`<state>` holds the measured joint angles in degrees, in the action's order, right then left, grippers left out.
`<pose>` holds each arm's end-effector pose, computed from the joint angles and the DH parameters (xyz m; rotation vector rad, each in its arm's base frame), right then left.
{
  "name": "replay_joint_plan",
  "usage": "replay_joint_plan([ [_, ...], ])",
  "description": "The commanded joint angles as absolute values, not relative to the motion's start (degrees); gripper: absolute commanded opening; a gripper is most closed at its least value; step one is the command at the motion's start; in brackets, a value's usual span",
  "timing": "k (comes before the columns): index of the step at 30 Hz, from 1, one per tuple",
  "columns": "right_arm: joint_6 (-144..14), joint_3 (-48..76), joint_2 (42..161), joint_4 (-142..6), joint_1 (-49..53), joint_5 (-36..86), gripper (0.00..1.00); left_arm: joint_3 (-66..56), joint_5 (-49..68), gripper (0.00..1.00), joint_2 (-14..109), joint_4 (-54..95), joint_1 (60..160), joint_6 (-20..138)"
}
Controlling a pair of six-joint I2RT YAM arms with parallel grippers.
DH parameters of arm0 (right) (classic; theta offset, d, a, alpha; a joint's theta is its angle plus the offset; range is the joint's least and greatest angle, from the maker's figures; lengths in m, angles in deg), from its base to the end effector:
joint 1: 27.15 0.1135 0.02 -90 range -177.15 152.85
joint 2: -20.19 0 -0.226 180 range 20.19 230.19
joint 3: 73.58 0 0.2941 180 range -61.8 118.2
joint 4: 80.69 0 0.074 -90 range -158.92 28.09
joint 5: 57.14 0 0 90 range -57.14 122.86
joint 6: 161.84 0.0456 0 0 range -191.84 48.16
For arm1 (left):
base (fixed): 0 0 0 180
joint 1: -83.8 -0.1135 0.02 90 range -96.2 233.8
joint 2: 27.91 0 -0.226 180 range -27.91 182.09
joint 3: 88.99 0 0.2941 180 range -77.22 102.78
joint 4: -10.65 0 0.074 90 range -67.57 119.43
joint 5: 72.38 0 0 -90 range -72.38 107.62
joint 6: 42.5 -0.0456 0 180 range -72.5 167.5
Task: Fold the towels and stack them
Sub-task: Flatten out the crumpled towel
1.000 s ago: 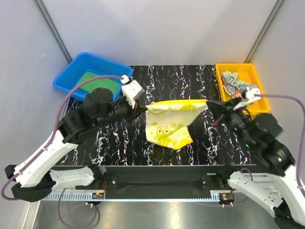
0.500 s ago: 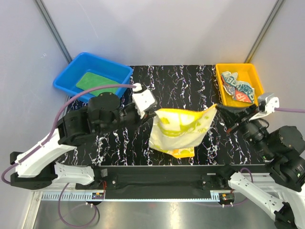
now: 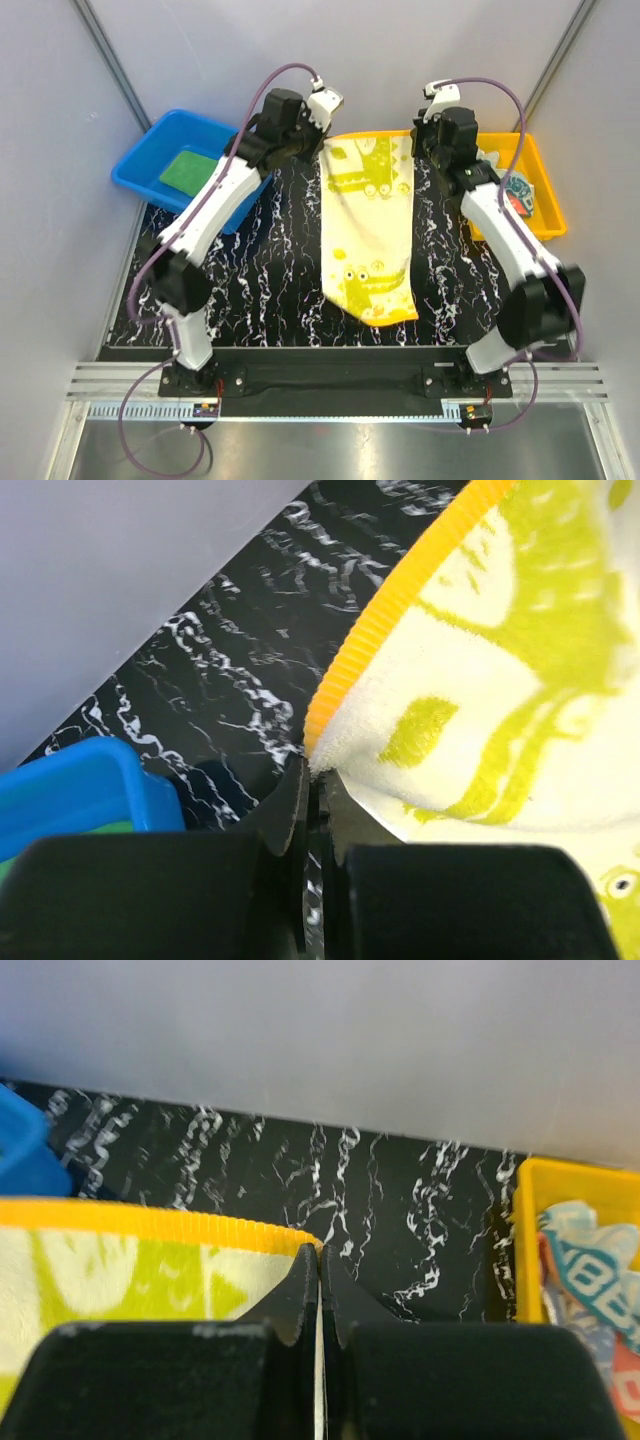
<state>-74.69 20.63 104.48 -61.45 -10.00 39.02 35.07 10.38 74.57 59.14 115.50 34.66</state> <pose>0.3884 0.1147 0.3697 -0.2228 1.7190 0.0906 0.3787 -0.2406 0.3884 0.8511 1.8681 -0.3343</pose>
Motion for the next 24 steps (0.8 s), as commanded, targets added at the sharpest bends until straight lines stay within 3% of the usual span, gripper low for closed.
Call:
replay_joint_plan([
  [1,-72.63,26.78,112.36,-72.39,-13.34,26.28,0.00,43.26,6.99,0.00,82.55,51.18,111.67,31.76],
  [5,-72.19,32.67,124.13,-76.82,-17.03,23.03,0.00,46.27,8.04,0.00,90.47,41.88,108.67,32.73],
  [10,-74.03,35.49,126.19,-77.00,-17.39,18.72,0.00,47.33,7.87,0.00,92.69,40.54,108.67,32.03],
  [16,-72.37,27.95,114.43,-73.75,-17.22,12.39,0.00,32.48,9.09,0.00,77.06,37.45,112.96,28.44],
  [24,-72.19,12.30,81.92,-61.73,-16.69,5.44,0.00,14.02,20.32,0.00,48.95,43.07,127.55,22.71],
])
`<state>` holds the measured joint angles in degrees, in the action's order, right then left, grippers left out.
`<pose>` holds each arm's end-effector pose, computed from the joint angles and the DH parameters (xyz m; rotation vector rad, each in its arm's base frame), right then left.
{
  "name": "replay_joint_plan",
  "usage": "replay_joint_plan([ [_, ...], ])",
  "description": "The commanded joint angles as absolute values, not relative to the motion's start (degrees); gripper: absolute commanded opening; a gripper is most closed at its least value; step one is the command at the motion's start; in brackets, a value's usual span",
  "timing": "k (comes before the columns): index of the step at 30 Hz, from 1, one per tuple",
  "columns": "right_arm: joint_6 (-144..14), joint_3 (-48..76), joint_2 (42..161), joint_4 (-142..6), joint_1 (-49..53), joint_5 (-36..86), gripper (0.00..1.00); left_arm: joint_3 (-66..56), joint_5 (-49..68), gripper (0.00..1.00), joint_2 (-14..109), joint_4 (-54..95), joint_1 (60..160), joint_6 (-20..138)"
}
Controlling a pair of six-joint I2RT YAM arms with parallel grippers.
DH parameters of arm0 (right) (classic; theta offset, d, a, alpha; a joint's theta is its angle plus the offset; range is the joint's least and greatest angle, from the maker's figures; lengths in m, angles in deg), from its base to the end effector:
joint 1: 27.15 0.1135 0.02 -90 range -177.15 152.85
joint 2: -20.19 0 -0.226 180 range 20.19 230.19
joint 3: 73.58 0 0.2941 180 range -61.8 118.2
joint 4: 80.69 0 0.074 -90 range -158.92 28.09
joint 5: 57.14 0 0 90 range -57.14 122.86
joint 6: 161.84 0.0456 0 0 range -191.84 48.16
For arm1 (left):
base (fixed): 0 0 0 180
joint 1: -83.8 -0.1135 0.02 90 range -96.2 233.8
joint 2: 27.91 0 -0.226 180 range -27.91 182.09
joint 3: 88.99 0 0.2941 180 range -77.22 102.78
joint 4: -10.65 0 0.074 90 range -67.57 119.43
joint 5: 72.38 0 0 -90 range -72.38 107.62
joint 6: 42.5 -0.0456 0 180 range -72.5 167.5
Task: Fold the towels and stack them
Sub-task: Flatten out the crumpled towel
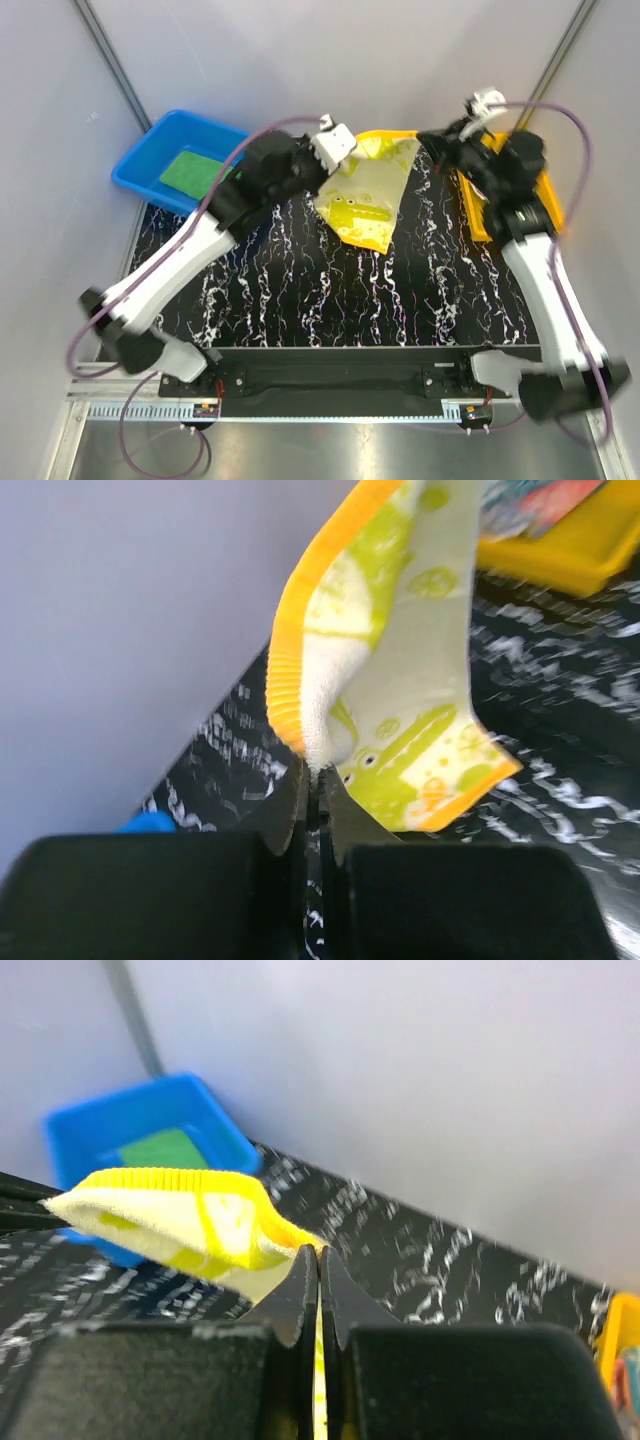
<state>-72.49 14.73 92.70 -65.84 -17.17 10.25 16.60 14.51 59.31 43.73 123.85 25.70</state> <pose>0.3428 0.0781 0.4111 -0.4544 1.5047 0.4343 0.3075 -0.2617 0.4016 0.9762 1.5547 -0.2737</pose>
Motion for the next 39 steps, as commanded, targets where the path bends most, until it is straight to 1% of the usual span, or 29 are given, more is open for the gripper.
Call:
replay_joint_plan([
  [1,-72.19,11.16,78.75,-61.27,-15.73,5.70,0.00,13.40,21.48,0.00,47.00,45.08,131.39,22.97],
  [2,-70.54,9.41,73.24,-61.27,-15.63,6.57,0.00,12.61,22.88,0.00,45.24,46.32,133.52,23.15],
  [5,-67.80,11.48,65.74,-55.58,-15.55,7.98,0.00,12.43,29.39,0.00,39.78,49.23,141.70,24.47],
  [7,-65.27,11.94,62.65,-53.89,-15.63,7.81,0.00,13.65,32.38,0.00,37.40,50.80,147.39,25.96],
  [8,-64.55,12.20,60.20,-54.06,-15.63,7.38,0.00,16.10,33.35,0.00,37.14,51.77,149.34,26.23],
  [10,-63.32,13.34,58.95,-52.84,-15.55,7.55,0.00,19.18,36.77,0.00,38.18,54.66,154.60,26.14],
  [11,-63.32,14.91,58.77,-52.13,-15.55,7.99,0.00,22.15,37.57,0.00,38.88,55.55,155.59,26.05],
  [13,-63.49,15.97,58.86,-51.25,-15.55,9.21,0.00,24.11,37.31,0.00,40.73,56.70,156.30,26.40],
  [16,-66.02,15.81,60.34,-51.51,-15.55,13.25,0.00,20.62,39.15,0.00,40.82,51.98,154.91,24.22],
  [17,-67.00,15.11,62.53,-51.60,-15.63,15.87,0.00,19.12,38.46,0.00,41.00,51.44,153.33,24.29],
  [18,-69.01,14.75,64.03,-51.51,-15.63,17.20,0.00,18.85,34.54,0.00,41.87,51.43,151.23,24.90],
  [19,-69.90,14.40,65.70,-51.60,-15.55,18.44,0.00,18.76,32.41,0.00,42.49,51.43,146.68,26.04],
  [21,-71.65,13.00,70.97,-53.52,-15.63,21.08,0.00,16.48,28.72,0.00,44.67,50.30,142.44,25.97],
  [22,-71.67,12.47,72.81,-54.75,-15.63,21.43,0.00,15.86,27.22,0.00,45.73,49.42,138.07,25.97],
  [25,-74.56,12.20,81.68,-59.15,-15.72,21.79,0.00,15.42,20.02,0.00,51.88,47.40,129.78,26.05],
  [26,-75.00,13.59,87.28,-59.86,-15.81,21.61,0.00,15.85,18.52,0.00,55.90,46.69,128.02,25.97],
  [27,-75.44,14.30,90.20,-61.52,-15.90,21.53,0.00,16.38,15.63,0.00,58.29,45.90,124.61,25.79],
  [30,-76.49,15.10,101.02,-68.35,-16.60,19.86,0.00,20.41,12.62,0.00,68.92,44.05,119.15,25.09],
  [31,-76.59,15.27,106.53,-71.35,-17.03,19.07,0.00,23.56,12.09,0.00,71.82,44.22,118.00,24.91],
  [32,-76.85,16.15,109.28,-73.20,-17.21,17.76,0.00,25.24,11.65,0.00,77.16,44.22,117.03,24.65],
  [34,-78.78,17.73,114.90,-78.04,-17.74,16.87,0.00,28.41,11.12,0.00,82.28,43.62,114.48,24.03],
  [35,-79.57,19.83,120.24,-79.27,-17.92,16.43,0.00,30.77,11.03,0.00,86.83,43.00,113.77,23.86],
  [39,-80.98,26.51,131.00,-82.36,-19.32,13.36,0.00,36.24,13.92,0.00,95.22,40.71,111.92,21.23],
])
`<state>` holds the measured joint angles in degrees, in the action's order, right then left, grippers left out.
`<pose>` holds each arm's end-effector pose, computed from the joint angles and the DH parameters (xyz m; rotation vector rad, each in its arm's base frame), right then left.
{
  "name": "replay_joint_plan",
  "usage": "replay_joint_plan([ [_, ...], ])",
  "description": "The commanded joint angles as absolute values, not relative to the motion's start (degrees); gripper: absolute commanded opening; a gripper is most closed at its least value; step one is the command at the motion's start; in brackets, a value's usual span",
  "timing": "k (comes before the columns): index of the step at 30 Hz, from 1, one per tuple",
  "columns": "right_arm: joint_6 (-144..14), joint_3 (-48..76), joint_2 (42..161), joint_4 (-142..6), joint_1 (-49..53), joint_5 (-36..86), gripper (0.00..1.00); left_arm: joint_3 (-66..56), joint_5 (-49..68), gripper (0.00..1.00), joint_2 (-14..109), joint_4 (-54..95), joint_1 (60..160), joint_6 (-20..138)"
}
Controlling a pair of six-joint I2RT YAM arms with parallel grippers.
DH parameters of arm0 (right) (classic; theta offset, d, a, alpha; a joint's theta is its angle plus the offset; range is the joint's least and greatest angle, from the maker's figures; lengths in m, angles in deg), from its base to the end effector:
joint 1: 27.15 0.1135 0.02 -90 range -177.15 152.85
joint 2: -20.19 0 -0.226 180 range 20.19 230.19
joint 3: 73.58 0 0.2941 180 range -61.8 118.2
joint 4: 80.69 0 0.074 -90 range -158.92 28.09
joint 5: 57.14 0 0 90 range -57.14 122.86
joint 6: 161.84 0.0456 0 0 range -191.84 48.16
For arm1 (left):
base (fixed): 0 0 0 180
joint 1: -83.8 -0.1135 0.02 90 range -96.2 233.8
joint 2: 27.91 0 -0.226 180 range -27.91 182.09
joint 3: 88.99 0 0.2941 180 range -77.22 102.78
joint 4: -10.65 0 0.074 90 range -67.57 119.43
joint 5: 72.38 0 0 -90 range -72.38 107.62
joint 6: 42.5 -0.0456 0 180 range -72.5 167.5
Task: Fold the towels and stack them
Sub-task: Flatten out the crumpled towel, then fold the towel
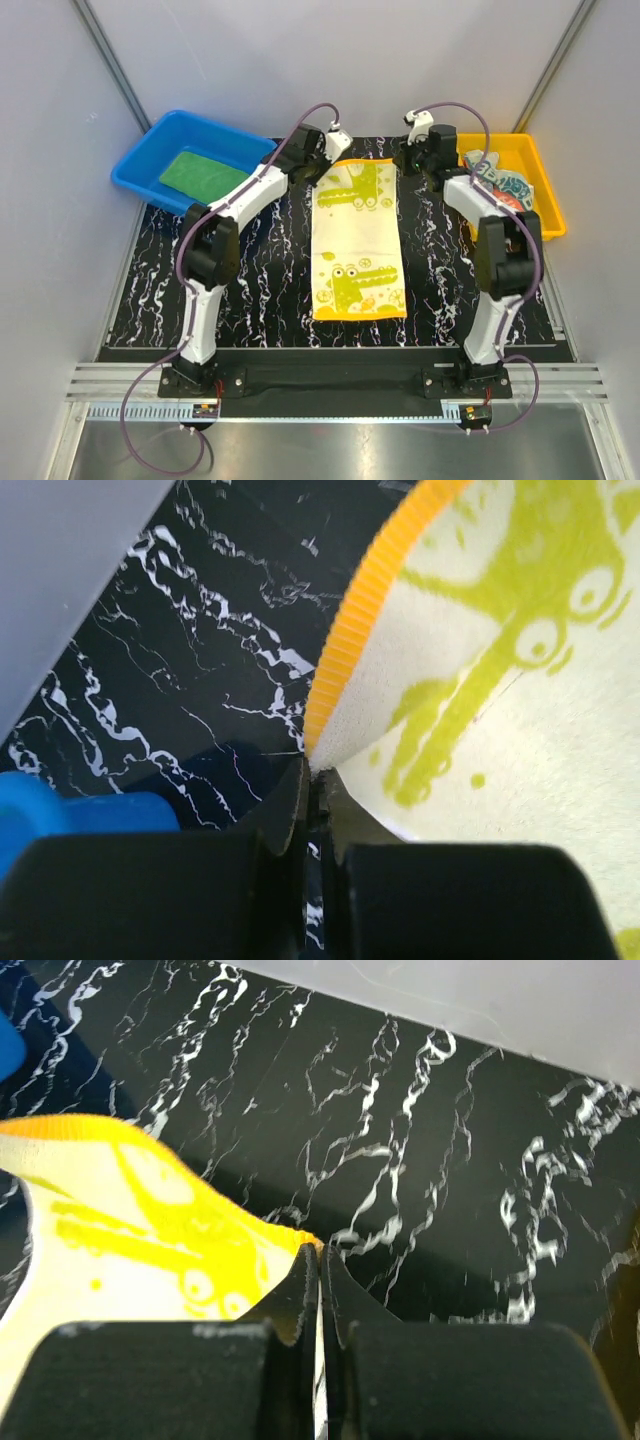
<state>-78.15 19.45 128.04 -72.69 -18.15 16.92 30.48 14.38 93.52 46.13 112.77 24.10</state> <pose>0.4743 0.0878 0.2077 -0.4410 1.9152 0.3044 0.4595 -0.2574 0.2236 1.0098 1.9832 -0.1163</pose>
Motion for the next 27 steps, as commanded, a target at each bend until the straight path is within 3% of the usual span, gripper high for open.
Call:
replay_joint_plan([
  [1,-81.07,28.27,133.36,-82.45,-19.76,12.22,0.00,36.51,14.63,0.00,96.10,39.49,111.92,20.35],
  [9,-84.32,21.62,133.13,-89.82,-19.94,8.78,0.00,28.26,20.69,0.00,92.51,30.88,112.45,16.04],
  [22,-79.14,0.54,110.65,-83.68,-19.68,10.45,0.00,5.51,23.51,0.00,75.29,29.73,118.16,17.88],
  [27,-73.35,-4.67,107.20,-78.16,-18.36,14.84,0.00,-0.83,25.53,0.00,70.19,31.12,121.40,20.16],
])
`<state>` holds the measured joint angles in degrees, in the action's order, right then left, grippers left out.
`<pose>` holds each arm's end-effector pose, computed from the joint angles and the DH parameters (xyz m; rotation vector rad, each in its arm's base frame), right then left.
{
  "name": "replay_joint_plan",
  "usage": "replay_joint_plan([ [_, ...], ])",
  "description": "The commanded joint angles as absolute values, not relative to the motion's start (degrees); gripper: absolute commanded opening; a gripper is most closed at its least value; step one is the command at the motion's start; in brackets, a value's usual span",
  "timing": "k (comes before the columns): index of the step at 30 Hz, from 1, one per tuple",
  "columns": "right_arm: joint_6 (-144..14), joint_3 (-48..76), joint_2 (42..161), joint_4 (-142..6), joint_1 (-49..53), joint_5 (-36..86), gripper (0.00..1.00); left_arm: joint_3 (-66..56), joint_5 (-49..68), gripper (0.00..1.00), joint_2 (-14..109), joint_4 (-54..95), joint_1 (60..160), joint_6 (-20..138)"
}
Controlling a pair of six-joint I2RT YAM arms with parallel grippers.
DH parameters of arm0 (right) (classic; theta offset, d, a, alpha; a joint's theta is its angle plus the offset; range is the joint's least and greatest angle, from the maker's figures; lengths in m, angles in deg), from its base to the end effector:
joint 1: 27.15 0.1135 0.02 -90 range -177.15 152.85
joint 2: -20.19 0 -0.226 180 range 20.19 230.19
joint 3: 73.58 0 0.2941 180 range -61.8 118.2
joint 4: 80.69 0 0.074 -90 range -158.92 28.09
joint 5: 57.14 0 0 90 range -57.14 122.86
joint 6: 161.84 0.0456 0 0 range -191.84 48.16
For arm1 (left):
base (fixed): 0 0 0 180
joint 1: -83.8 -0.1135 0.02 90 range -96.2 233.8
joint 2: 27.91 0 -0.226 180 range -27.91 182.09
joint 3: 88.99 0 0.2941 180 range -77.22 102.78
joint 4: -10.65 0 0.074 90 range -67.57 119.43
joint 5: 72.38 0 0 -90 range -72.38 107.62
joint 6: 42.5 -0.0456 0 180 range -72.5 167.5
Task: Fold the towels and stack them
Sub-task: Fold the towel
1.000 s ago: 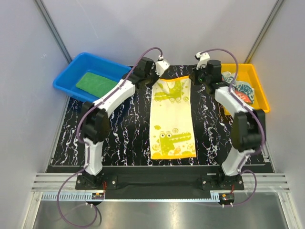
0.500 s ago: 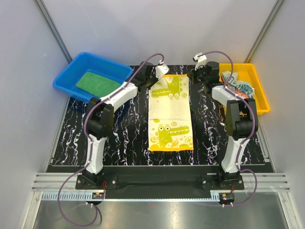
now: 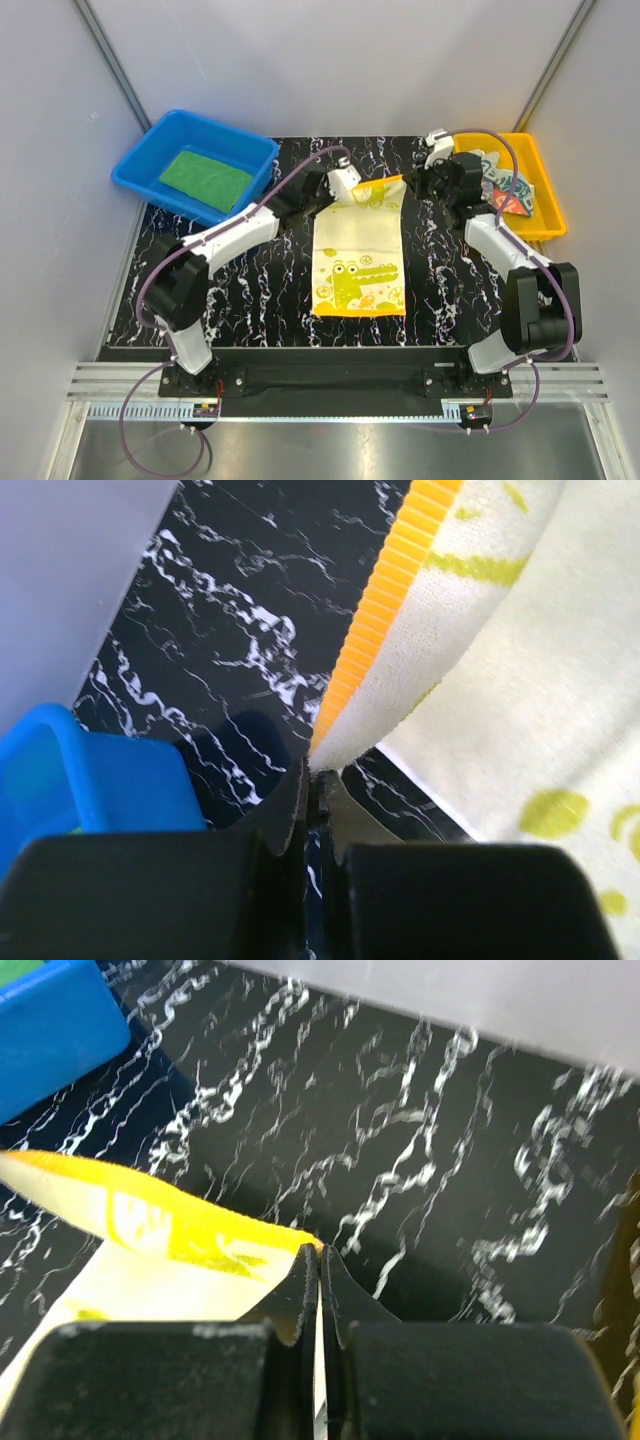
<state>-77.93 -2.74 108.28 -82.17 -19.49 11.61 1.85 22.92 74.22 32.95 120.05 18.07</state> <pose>0.3996 0.0704 0.2205 -0.4753 1.7796 0.3610 0.3697 -0.2659 0.2108 1.1230 1.8385 0.0308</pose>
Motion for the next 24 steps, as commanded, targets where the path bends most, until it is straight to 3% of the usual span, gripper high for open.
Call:
replay_joint_plan([
  [1,-72.47,-4.94,107.02,-76.23,-18.01,15.37,0.00,-2.67,25.80,0.00,68.87,31.56,122.02,20.60],
  [8,-60.53,-12.49,101.14,-69.19,-11.95,21.61,0.00,-12.79,28.69,0.00,64.74,31.65,125.89,26.40],
  [11,-57.61,-16.00,97.54,-65.33,-10.28,23.46,0.00,-16.65,27.21,0.05,62.20,32.53,126.60,30.52],
  [13,-56.29,-18.28,95.35,-63.13,-9.83,24.50,0.00,-19.55,26.50,0.22,60.34,33.15,127.39,34.04],
  [15,-52.97,-19.35,93.93,-59.52,-9.92,25.48,0.00,-20.96,26.94,0.25,57.72,33.85,129.22,37.19],
  [18,-51.29,-22.59,90.94,-61.09,-9.57,17.33,0.00,-24.03,24.49,0.32,53.50,33.95,129.94,45.25],
  [23,-49.96,-23.13,91.38,-58.03,-9.39,15.37,0.00,-31.42,24.83,0.63,46.10,28.67,129.06,63.02],
  [24,-49.43,-23.31,91.46,-57.67,-9.39,15.72,0.00,-32.21,22.57,0.63,45.84,27.97,127.84,68.36],
])
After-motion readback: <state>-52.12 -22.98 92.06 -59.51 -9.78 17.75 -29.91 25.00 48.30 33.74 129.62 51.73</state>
